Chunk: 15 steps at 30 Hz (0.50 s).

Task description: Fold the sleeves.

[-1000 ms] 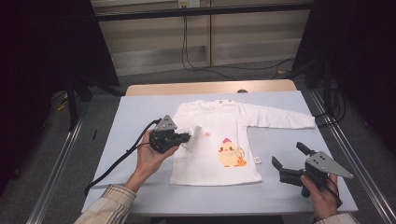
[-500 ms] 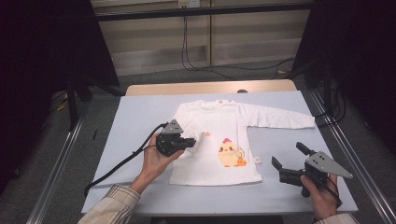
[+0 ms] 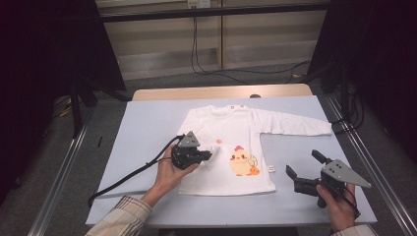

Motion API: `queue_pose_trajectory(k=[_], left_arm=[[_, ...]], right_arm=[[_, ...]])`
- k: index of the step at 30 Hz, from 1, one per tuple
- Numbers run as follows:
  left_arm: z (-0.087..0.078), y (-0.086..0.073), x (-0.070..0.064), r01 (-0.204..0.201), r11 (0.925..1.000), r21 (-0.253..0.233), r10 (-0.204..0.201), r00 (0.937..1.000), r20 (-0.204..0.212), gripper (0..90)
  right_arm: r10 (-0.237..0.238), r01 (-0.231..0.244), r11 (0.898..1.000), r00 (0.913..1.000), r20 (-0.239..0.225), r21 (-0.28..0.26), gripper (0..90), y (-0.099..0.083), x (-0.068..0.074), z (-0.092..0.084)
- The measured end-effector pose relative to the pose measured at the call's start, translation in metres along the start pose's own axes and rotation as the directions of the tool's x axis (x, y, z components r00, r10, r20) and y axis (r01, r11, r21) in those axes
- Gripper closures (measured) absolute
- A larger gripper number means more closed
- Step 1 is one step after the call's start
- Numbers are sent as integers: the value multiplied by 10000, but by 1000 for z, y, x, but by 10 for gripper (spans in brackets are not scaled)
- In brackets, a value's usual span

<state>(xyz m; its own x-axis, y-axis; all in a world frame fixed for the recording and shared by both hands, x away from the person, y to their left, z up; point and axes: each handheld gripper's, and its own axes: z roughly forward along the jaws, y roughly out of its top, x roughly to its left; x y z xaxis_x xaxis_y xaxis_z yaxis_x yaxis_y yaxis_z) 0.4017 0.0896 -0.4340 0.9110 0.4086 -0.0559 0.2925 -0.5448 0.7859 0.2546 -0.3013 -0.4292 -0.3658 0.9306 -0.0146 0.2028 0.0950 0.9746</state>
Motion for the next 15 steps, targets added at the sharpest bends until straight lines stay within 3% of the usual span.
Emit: queue_pose_trajectory(k=[9, 15], left_arm=[[6, -4, -4, 6, 10000, -98, -4, 9997, 233, 824], [13, -8, -9, -148, 9998, 95, 143, 9985, 523, 797]], right_arm=[[-16, 16, 10000, 10000, -50, 16, 7, 0, 0, 0], [7, -7, 10000, 10000, -41, 10, 7, 0, 1, 0]])
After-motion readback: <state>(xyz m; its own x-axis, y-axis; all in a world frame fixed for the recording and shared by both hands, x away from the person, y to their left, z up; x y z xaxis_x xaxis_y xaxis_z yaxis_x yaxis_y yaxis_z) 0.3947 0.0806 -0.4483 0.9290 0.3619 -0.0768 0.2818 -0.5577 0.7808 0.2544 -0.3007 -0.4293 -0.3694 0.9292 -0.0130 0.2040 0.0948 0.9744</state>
